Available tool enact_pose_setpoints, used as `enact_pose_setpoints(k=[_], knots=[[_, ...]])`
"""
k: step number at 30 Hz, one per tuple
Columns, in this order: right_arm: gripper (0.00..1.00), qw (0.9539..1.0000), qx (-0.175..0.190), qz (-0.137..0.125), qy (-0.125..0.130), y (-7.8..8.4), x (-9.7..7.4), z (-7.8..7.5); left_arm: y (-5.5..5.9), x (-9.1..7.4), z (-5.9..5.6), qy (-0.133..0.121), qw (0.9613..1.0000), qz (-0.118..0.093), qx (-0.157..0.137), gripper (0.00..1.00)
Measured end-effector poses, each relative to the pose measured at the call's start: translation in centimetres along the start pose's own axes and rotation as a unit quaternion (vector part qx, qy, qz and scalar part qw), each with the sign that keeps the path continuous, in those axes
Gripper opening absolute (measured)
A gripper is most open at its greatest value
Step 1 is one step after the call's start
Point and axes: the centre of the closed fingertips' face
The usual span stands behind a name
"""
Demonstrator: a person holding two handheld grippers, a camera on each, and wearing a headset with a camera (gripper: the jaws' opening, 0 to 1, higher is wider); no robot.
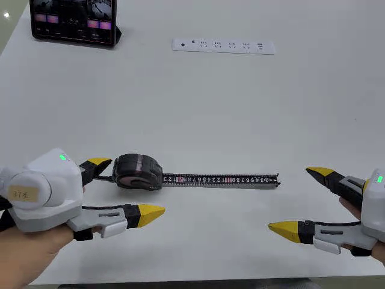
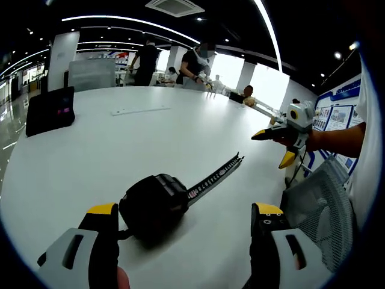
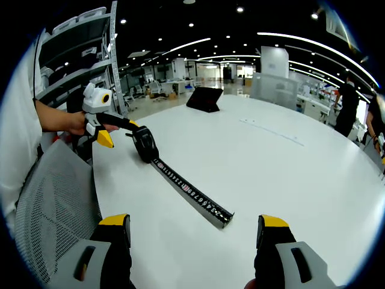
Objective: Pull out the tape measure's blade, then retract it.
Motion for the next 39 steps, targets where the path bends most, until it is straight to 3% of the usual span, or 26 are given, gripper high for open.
enact_pose_setpoints(k=[15, 39], knots=[[0.80, 1.0000, -0.006, 0.007, -0.004, 0.3, 0.3, -0.8, -0.3, 0.6, 0.5, -0.031, 0.9988, -0.021, -0.032, 0.87], [0.67, 0.9994, -0.025, 0.019, -0.016, 1.0, 0.9, -2.6, -0.1, 0.9, 1.4, -0.081, 0.9958, -0.018, -0.037, 0.81]])
Point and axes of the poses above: the centre of the closed fingertips' face, and the gripper's own axes: x roughly forward along the fingers, z roughly to its left, y roughly out of its underside, and after that the axes turned 11 degrees about -x, right-handed
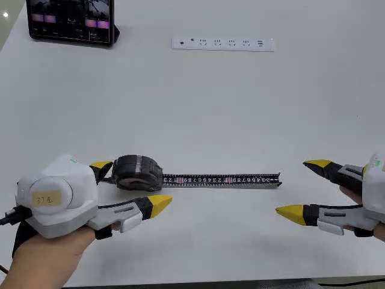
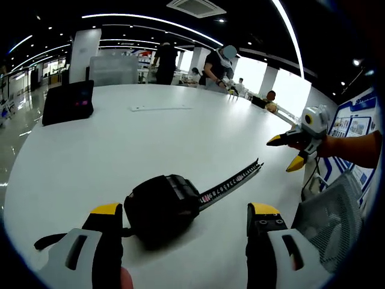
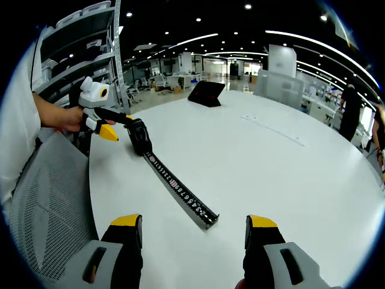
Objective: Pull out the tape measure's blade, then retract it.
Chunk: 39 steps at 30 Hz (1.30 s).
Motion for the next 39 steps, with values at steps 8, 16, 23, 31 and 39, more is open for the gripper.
enact_pose_setpoints(k=[8, 16, 23, 31, 39], knots=[[0.58, 0.9997, -0.017, 0.002, -0.015, -0.2, 0.5, -0.7, -0.1, 0.4, 0.0, -0.006, 0.9999, -0.002, -0.010, 0.80], [0.50, 0.9985, -0.039, 0.012, -0.037, -0.2, 1.1, -1.2, -0.1, 0.7, 0.4, -0.021, 0.9996, -0.005, -0.019, 0.77], [0.47, 0.9968, -0.056, 0.023, -0.053, -0.2, 1.5, -1.5, -0.1, 0.9, 0.7, -0.033, 0.9990, -0.008, -0.029, 0.76], [0.44, 0.9946, -0.071, 0.035, -0.067, 0.2, 2.1, -2.0, -0.1, 1.1, 0.9, -0.046, 0.9979, -0.014, -0.043, 0.74], [0.37, 0.9895, -0.095, 0.051, -0.096, 0.8, 2.8, -1.7, 0.0, 1.1, 1.0, -0.055, 0.9967, -0.020, -0.057, 0.73]])
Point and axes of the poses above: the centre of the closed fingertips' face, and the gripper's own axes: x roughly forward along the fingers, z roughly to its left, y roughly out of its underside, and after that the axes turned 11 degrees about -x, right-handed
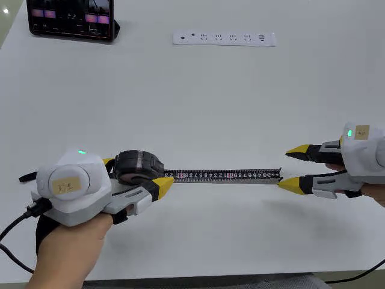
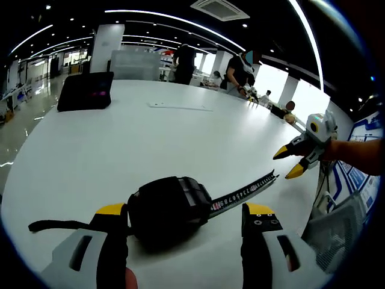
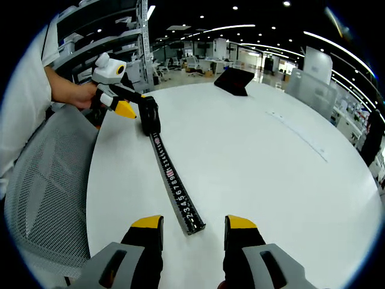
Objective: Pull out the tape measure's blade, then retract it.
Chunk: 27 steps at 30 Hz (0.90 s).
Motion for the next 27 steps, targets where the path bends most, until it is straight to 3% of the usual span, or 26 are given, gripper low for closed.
enact_pose_setpoints(k=[16, 27], knots=[[0.30, 0.9980, -0.033, 0.036, -0.041, 1.1, 1.0, -0.2, -0.1, 0.6, 0.6, -0.026, 0.9992, -0.008, -0.029, 0.69], [0.28, 0.9972, -0.035, 0.040, -0.053, 1.0, 1.4, -0.5, -0.1, 1.0, 1.1, -0.044, 0.9978, -0.011, -0.048, 0.66]])
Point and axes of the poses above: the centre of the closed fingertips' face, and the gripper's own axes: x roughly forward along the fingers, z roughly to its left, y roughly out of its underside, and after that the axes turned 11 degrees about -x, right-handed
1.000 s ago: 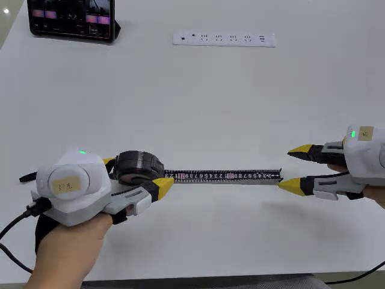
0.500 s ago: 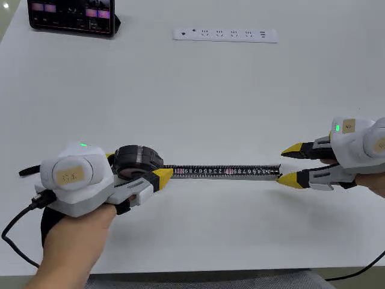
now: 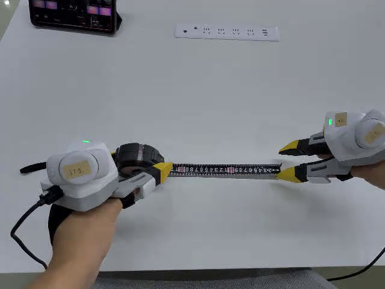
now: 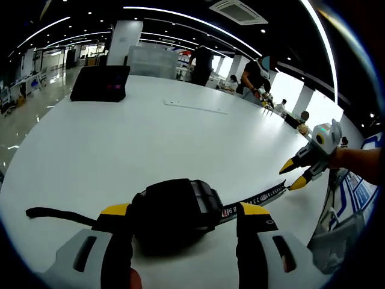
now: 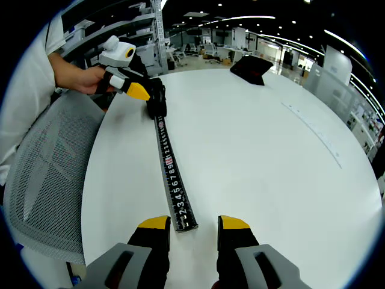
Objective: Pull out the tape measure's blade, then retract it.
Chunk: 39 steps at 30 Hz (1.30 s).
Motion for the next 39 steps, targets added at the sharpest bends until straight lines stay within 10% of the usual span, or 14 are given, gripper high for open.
enact_pose_setpoints(k=[39], knots=[[0.19, 0.9984, -0.029, 0.033, -0.035, 1.4, 1.0, 0.8, 0.3, 0.6, 1.1, -0.041, 0.9991, 0.002, -0.005, 0.58]])
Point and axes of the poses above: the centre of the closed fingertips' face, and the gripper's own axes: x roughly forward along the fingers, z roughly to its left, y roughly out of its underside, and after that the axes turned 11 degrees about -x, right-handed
